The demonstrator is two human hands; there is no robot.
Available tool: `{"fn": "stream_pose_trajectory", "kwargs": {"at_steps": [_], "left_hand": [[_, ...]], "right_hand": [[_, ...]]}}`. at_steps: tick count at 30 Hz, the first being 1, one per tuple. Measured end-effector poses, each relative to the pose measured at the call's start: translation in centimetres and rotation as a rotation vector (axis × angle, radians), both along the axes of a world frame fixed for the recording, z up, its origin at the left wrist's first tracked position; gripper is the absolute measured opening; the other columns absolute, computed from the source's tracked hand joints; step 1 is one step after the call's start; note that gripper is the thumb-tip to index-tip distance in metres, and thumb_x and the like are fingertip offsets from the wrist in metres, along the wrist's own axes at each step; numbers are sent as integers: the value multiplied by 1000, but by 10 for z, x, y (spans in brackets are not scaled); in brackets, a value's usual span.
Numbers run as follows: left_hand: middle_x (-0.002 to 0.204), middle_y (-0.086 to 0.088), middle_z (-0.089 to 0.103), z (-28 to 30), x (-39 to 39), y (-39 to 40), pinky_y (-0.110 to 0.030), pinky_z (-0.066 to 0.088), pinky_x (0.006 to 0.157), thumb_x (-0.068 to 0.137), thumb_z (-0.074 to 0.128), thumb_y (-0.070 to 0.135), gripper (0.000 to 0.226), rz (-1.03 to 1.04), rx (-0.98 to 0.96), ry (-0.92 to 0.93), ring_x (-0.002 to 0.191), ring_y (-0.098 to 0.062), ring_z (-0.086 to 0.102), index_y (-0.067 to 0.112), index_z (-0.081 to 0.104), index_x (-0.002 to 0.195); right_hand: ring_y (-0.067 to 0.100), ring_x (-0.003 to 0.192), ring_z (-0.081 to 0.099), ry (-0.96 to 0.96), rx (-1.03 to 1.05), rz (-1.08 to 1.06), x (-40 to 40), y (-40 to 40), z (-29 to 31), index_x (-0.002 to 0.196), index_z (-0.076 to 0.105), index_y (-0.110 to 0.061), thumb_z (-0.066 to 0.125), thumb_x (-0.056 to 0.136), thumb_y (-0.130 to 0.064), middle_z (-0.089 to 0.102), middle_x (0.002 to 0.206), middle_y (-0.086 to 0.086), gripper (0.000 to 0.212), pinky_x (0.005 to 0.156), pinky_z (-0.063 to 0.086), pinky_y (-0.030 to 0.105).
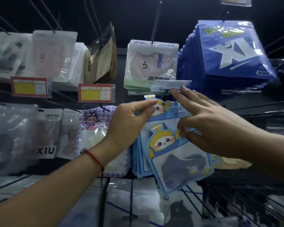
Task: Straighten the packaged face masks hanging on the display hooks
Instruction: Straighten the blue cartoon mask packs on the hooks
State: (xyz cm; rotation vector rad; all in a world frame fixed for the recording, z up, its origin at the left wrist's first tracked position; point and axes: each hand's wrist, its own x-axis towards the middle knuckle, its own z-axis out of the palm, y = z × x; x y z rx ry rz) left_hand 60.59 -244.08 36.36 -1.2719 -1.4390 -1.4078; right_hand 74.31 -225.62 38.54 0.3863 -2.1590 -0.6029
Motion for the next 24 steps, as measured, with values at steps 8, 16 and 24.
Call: {"fn": "stream_pose_trajectory", "kwargs": {"at_steps": [8,16,24], "left_hand": [[107,15,74,-3,-18,1,-26,58,86,93,70,21,23,73,-80,-70,96,3,69,26,74,115],[89,-8,65,-3,-49,2,-40,52,54,89,73,24,31,772,-227,628,73,-28,60,21,70,120],[124,-17,63,-17,-30,-12,-47,52,87,96,60,14,34,661,-55,610,107,-32,60,11,65,129]], "right_hand": [[25,151,2,-22,-39,1,0,-2,2,91,70,-33,48,89,-45,7,163,7,26,119,6,37],[26,150,10,44,-14,-38,-3,0,0,90,72,-26,61,92,-34,11,162,8,14,118,5,32],[26,149,15,79,-8,-33,-7,1,-2,86,72,-25,49,88,-37,16,162,9,26,119,8,32]]}}
